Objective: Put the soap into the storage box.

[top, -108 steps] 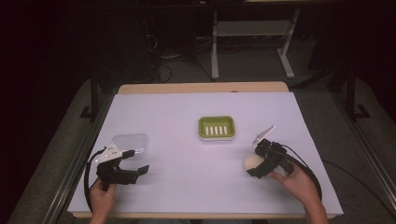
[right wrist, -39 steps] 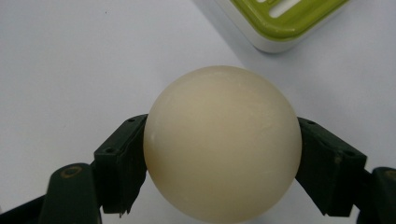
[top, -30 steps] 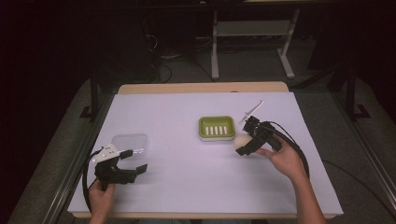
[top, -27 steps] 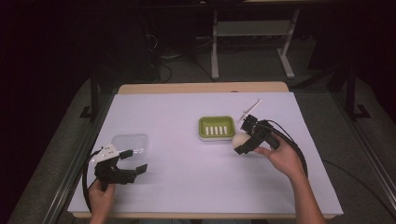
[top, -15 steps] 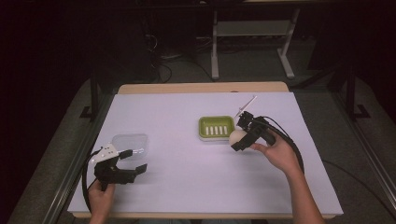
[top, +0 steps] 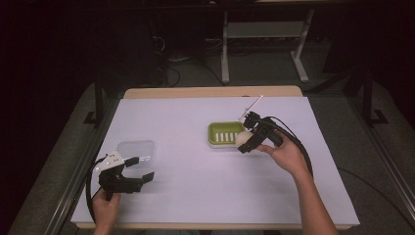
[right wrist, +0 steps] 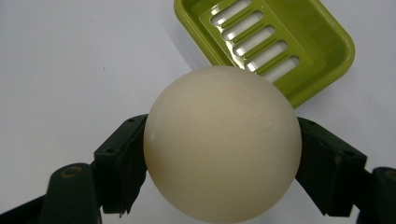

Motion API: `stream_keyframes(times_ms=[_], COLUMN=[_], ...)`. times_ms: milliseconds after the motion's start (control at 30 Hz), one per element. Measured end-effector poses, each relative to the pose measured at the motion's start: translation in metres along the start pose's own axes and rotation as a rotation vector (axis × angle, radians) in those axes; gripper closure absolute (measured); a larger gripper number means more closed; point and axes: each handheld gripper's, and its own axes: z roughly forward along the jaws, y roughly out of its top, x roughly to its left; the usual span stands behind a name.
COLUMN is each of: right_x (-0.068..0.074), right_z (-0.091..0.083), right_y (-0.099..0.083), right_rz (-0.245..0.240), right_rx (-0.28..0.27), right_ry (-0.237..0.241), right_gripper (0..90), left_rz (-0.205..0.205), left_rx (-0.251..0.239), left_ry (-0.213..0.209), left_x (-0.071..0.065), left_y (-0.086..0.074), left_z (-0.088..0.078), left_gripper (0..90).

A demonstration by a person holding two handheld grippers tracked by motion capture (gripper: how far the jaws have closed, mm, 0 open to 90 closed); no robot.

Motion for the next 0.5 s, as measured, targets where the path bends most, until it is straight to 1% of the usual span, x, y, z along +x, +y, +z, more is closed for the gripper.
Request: stream_keyframes(times_ms=[167, 500], right_x=[0.0, -0.001], right_z=[0.002, 0.002], right_y=[0.007, 0.02], right_rz=[-0.01, -0.017], right_rx=[0.013, 0.012], right_ry=[-0.004, -0.01], right_gripper=[23.2, 23.2], left_rz=[0.002, 0.002], left_rx=[0.001, 0.0], left_ry=[0.002, 0.002], left_x=[0.001, 0.0], left_y=[0.0, 0.0], left_z=[0.0, 0.0], left_gripper=[12.8, 12.9])
